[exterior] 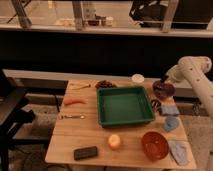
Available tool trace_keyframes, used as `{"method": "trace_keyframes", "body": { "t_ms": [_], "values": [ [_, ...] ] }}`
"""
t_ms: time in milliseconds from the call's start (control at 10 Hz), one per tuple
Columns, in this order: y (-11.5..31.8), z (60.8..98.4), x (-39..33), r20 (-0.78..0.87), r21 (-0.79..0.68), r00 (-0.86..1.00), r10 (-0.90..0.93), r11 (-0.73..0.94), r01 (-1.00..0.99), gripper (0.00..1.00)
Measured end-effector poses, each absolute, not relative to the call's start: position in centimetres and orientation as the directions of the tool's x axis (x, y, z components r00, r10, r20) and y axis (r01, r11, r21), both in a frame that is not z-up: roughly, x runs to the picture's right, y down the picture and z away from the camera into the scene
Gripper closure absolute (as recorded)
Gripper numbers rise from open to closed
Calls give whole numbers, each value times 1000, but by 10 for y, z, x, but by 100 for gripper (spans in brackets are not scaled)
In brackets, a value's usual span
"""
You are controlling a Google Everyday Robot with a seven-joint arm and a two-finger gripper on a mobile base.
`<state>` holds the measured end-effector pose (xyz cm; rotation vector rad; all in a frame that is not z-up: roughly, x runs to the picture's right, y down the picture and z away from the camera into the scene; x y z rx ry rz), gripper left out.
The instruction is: Place brush in purple bowl
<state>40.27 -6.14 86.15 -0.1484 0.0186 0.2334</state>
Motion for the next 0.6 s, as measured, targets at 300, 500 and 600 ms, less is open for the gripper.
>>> {"method": "trace_keyframes", "body": {
  "t_ms": [300, 500, 600],
  "values": [
    [-57, 859, 411, -39, -145, 968, 248, 957, -251, 20],
    [-57, 859, 410, -17, -148, 975, 222, 964, -222, 20],
    [-58, 859, 408, -14, -148, 975, 222, 964, -221, 20]
  ]
}}
